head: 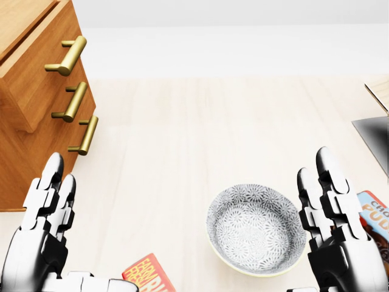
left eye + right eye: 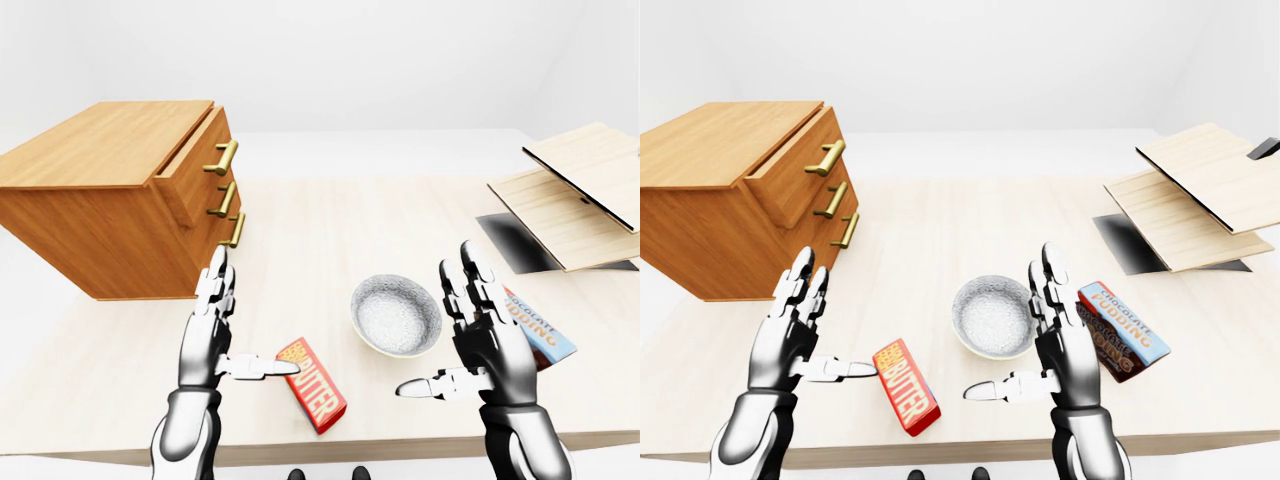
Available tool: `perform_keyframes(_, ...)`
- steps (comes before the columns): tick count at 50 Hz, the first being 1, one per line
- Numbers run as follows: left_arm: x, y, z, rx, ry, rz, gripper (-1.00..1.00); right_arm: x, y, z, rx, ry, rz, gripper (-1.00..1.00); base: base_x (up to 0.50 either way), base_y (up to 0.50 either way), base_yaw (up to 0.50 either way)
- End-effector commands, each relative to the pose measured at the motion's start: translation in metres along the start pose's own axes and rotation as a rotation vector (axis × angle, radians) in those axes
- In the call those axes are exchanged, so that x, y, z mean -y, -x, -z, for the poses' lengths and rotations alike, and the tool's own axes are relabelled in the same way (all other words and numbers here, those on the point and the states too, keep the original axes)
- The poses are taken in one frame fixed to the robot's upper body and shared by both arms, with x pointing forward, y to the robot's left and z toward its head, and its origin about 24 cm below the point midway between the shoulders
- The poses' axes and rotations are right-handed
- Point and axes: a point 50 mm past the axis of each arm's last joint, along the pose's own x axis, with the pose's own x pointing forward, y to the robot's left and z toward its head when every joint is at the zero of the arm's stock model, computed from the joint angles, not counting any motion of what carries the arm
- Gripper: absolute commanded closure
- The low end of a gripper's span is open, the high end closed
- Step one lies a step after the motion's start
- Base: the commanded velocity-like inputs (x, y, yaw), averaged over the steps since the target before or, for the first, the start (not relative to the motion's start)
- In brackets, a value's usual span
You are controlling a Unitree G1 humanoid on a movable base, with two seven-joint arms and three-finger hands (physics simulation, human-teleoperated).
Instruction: Close the top drawer of the cabinet and put the bowl on top of it.
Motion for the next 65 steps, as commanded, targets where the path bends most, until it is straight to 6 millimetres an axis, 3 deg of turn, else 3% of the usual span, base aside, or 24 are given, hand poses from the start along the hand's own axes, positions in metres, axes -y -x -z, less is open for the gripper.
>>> perform_keyframes(1, 0.002, -0.004, 0.005, -0.017, -0.003, 0.011, -1.0, 0.0, 0.0, 0.001, -0.002, 0.003, -0.004, -1.0, 0.0, 0.0, 0.0)
perform_keyframes(9, 0.004, -0.018, 0.01, -0.016, -0.004, 0.026, -1.0, 0.002, 0.002, -0.004, 0.026, -0.008, 0.008, -1.0, 0.0, 0.0, 0.0)
perform_keyframes(24, -0.003, -0.057, -0.027, 0.174, -0.038, -0.002, -1.0, 0.005, 0.004, -0.008, 0.05, -0.001, 0.015, -1.0, 0.0, 0.0, 0.0)
perform_keyframes(37, -0.009, -0.083, -0.039, 0.225, -0.04, -0.023, -1.0, 0.006, 0.003, -0.005, 0.044, 0.015, 0.035, -1.0, 0.0, 0.0, 0.0)
perform_keyframes(38, -0.005, -0.094, -0.037, 0.213, -0.033, -0.018, -1.0, 0.009, 0.003, -0.008, 0.049, 0.01, 0.041, -1.0, 0.0, 0.0, 0.0)
perform_keyframes(44, -0.004, -0.108, -0.036, 0.199, -0.018, -0.015, -1.0, 0.012, 0.004, -0.012, 0.068, 0.006, 0.051, -1.0, 0.0, 0.0, 0.0)
perform_keyframes(45, -0.019, -0.144, -0.047, 0.202, 0.018, -0.031, -1.0, 0.015, 0.008, -0.02, 0.085, -0.01, 0.062, -1.0, 0.0, 0.0, 0.0)
perform_keyframes(46, -0.02, -0.147, -0.046, 0.191, 0.024, -0.032, -1.0, 0.016, 0.008, -0.021, 0.085, -0.012, 0.063, -1.0, 0.0, 0.0, 0.0)
perform_keyframes(65, -0.02, -0.155, -0.042, 0.161, 0.04, -0.032, -1.0, 0.015, 0.009, -0.021, 0.085, -0.015, 0.061, -1.0, 0.0, 0.0, 0.0)
